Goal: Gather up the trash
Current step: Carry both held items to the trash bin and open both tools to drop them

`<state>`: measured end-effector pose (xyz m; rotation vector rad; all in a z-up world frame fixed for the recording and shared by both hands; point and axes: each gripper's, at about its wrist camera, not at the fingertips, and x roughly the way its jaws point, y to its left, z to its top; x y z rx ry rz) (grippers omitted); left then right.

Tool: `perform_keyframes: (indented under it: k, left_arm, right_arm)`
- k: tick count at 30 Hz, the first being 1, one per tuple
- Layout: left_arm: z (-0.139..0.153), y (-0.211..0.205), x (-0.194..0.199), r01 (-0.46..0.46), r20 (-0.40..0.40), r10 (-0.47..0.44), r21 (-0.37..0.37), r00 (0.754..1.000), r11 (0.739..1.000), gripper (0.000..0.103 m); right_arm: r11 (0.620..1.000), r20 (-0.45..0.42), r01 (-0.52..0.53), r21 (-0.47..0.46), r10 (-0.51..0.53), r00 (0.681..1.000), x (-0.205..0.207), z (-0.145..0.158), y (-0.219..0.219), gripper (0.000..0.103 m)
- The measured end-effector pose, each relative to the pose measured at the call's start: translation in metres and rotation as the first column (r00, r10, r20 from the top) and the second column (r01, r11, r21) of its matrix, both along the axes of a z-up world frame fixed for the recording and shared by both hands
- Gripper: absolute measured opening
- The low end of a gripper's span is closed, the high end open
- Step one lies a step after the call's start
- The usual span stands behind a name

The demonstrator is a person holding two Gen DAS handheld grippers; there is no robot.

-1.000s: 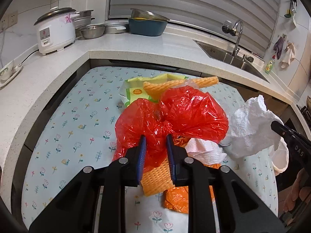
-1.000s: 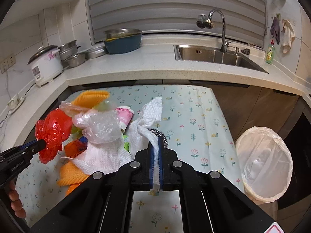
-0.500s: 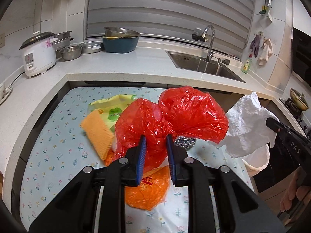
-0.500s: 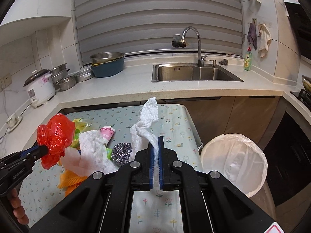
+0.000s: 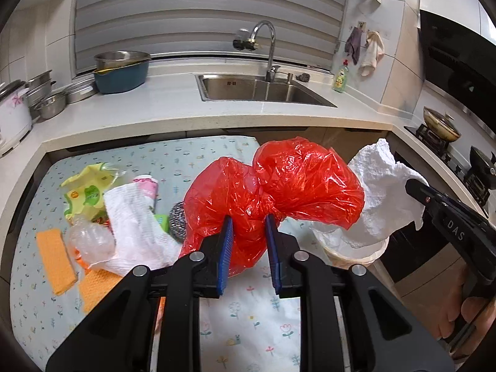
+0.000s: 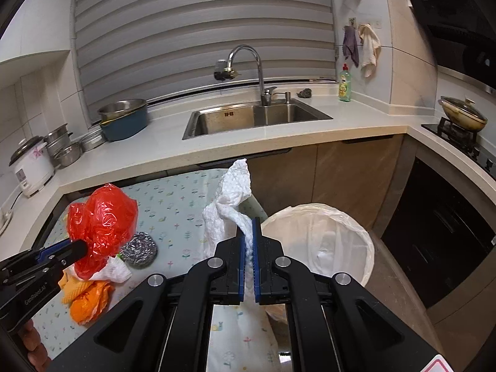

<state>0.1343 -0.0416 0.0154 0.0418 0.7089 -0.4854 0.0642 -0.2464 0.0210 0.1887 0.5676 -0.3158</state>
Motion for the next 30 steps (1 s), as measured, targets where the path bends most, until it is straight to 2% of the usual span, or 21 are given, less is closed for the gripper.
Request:
perform_keyframes:
  k: [8, 19, 22, 24, 26, 30]
  left_arm:
    - [-0.01, -0.068, 0.01, 0.114, -0.034, -0.114, -0.009, 0.993, 0.993, 0.02]
    - [-0.029, -0.145, 0.032, 0.254, -0.079, -0.254, -0.017, 0.964, 0.967, 0.022]
    - [-0.032, -0.16, 0.036, 0.28, -0.072, -0.281, -0.018, 0.957, 0.96, 0.028]
    - [-0.033, -0.167, 0.037, 0.285, -0.058, -0.285, -0.01, 0.957, 0.958, 0.042]
    - [-0.032, -0.172, 0.038, 0.276, -0.04, -0.276, -0.004, 0.96, 0.961, 0.049]
    - [-0.03, -0.173, 0.043, 0.265, -0.031, -0.265, -0.004, 0.964, 0.964, 0.05]
  right_arm:
    - [0.996, -0.012, 0.091, -0.004, -0.091, 0.996, 0.0, -0.006, -0.044, 0.004]
    - [0.987, -0.025, 0.161, 0.001, -0.161, 0.987, 0.008, -0.018, -0.089, 0.004]
    - [0.985, -0.027, 0.175, -0.001, -0.175, 0.984, 0.012, -0.019, -0.098, 0.004]
    - [0.983, -0.025, 0.181, -0.002, -0.181, 0.983, 0.015, -0.019, -0.102, 0.004]
    - [0.983, -0.021, 0.185, -0.005, -0.185, 0.983, 0.017, -0.019, -0.104, 0.004]
    - [0.983, -0.009, 0.181, -0.009, -0.181, 0.983, 0.022, -0.015, -0.106, 0.004]
